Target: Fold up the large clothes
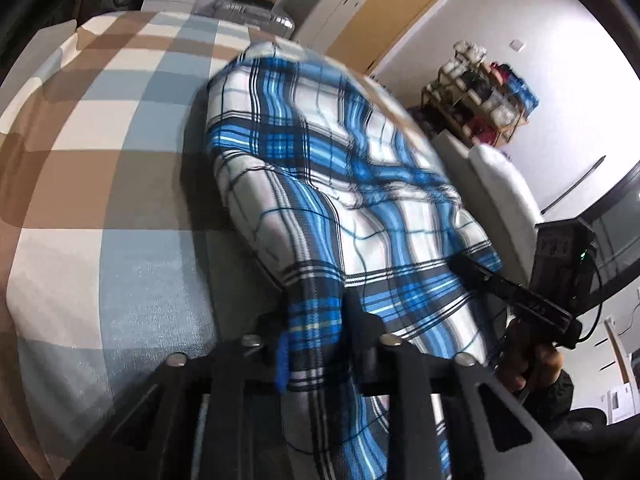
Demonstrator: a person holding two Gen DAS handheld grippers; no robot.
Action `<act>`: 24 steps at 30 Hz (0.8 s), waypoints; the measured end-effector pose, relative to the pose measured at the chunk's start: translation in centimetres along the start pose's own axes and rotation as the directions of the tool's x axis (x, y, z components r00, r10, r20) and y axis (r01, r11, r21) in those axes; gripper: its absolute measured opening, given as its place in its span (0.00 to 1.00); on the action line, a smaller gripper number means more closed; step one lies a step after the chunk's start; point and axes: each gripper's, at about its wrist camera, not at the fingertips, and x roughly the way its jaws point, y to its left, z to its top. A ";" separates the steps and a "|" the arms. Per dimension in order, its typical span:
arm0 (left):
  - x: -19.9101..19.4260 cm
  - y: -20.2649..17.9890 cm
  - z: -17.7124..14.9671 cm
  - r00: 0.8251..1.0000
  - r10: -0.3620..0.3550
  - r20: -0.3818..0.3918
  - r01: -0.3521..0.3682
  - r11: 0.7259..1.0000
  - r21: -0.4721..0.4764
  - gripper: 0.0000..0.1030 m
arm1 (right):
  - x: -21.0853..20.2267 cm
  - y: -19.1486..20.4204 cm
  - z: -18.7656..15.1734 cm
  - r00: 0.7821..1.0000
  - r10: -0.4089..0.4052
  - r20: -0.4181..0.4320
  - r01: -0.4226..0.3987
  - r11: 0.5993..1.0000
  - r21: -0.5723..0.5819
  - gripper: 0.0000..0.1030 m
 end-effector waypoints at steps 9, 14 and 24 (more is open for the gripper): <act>-1.7 -1.3 -3.7 0.997 -0.014 -0.082 0.021 0.996 0.088 0.21 | -4.7 0.9 -7.0 0.999 0.018 -0.042 -0.012 0.990 0.139 0.27; -1.7 -0.6 -2.9 0.994 -0.019 -0.112 0.028 0.996 0.087 0.32 | -7.7 -0.3 -10.1 0.999 0.033 -0.008 -0.030 0.970 0.240 0.53; 0.0 -1.0 -1.8 0.983 -0.017 -0.181 0.038 0.993 0.112 0.52 | -9.0 -1.9 -11.3 0.988 0.122 0.098 -0.148 0.933 0.329 0.68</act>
